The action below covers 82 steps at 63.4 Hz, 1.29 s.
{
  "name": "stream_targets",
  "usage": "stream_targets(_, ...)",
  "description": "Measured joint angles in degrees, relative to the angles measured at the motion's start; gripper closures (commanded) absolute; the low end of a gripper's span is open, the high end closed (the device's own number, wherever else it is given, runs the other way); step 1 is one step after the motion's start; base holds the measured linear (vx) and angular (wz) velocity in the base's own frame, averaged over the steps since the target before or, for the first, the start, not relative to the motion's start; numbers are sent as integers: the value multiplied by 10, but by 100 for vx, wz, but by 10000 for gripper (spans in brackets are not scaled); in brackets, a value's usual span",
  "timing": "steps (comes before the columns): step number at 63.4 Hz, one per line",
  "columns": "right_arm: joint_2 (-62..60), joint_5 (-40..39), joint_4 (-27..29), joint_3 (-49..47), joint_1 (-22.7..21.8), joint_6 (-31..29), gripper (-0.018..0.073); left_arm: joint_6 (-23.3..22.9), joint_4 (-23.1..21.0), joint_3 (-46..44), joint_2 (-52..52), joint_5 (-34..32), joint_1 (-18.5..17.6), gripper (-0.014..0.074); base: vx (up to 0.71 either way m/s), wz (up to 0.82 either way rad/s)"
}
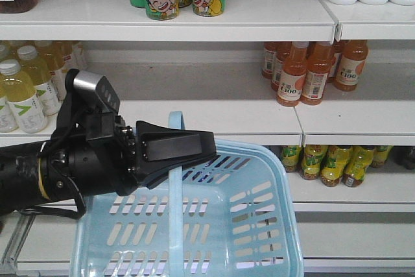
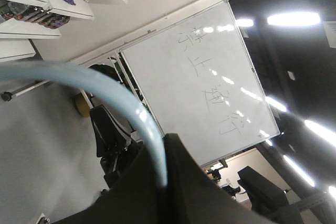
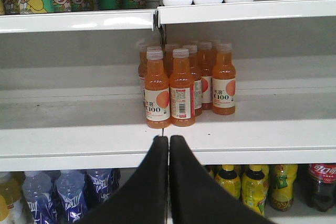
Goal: Place coke in basket with both arms
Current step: 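Lift the basket off the shelf with the left gripper, then turn the base away from the shelf holding the basket in the left gripper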
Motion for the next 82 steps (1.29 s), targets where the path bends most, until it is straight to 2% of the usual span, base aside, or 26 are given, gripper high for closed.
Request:
stream_targets(50,0,0,0,0,0,0,564,0,5,0,0,0,0,604,-1,-2)
stream_targets(82,0,0,0,0,0,0,564,0,5,0,0,0,0,604,-3,-20)
